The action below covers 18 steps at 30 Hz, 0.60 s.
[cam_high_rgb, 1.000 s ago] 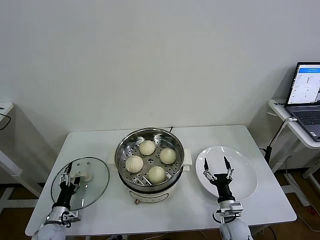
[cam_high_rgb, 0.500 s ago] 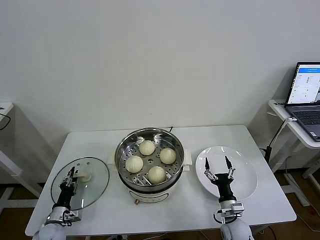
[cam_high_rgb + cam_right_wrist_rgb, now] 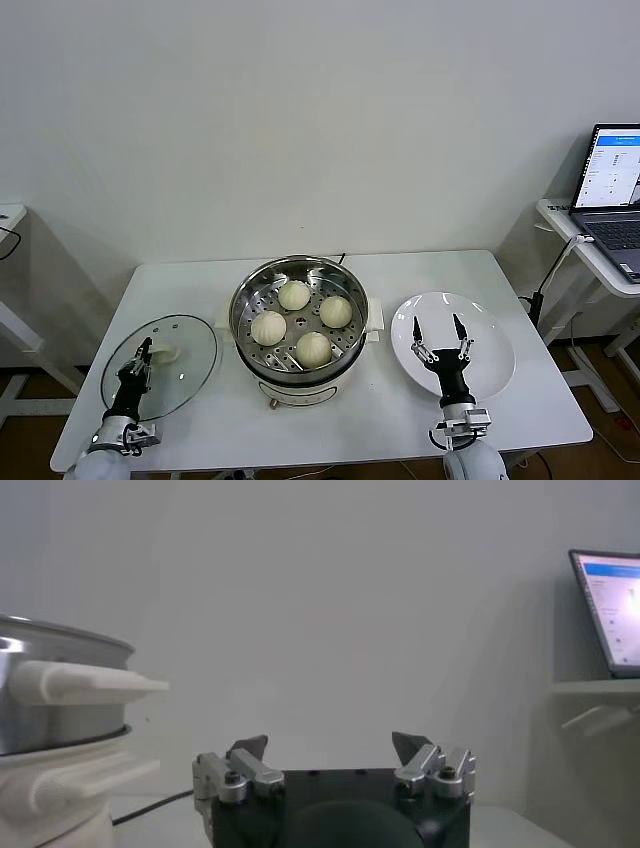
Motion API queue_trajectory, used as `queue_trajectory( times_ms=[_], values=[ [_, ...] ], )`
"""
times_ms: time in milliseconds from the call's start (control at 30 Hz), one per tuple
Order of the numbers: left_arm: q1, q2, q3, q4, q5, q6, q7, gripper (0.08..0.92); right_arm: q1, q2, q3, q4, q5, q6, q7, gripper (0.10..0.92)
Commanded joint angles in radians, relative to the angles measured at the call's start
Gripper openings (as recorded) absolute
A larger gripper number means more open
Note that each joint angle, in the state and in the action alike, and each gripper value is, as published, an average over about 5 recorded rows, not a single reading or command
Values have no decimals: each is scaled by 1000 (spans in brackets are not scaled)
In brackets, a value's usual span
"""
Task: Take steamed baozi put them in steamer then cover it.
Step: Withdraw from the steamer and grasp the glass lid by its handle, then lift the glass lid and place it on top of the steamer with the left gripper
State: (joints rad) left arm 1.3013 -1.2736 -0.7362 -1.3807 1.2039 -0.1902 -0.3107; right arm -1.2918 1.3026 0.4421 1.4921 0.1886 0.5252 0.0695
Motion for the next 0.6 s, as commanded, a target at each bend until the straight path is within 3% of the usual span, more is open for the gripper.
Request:
queue_trajectory(
  times_ms=[33, 200, 333, 467, 600],
  values=[
    [87, 49, -136, -299, -27, 29, -4, 195, -4, 1, 2, 3, 1, 3, 0, 823],
    [141, 98, -205, -550, -92, 76, 25, 195, -9, 3, 8, 6, 1, 5, 0, 823],
    [153, 97, -154, -729, -112, 127, 63, 195, -15, 4, 20, 11, 2, 6, 0, 823],
    [133, 91, 15, -856, -116, 224, 118, 195, -26, 3, 39, 16, 4, 9, 1, 823],
    [57, 85, 275, -897, -95, 388, 179, 195, -41, 1, 60, 15, 8, 16, 2, 823]
  ],
)
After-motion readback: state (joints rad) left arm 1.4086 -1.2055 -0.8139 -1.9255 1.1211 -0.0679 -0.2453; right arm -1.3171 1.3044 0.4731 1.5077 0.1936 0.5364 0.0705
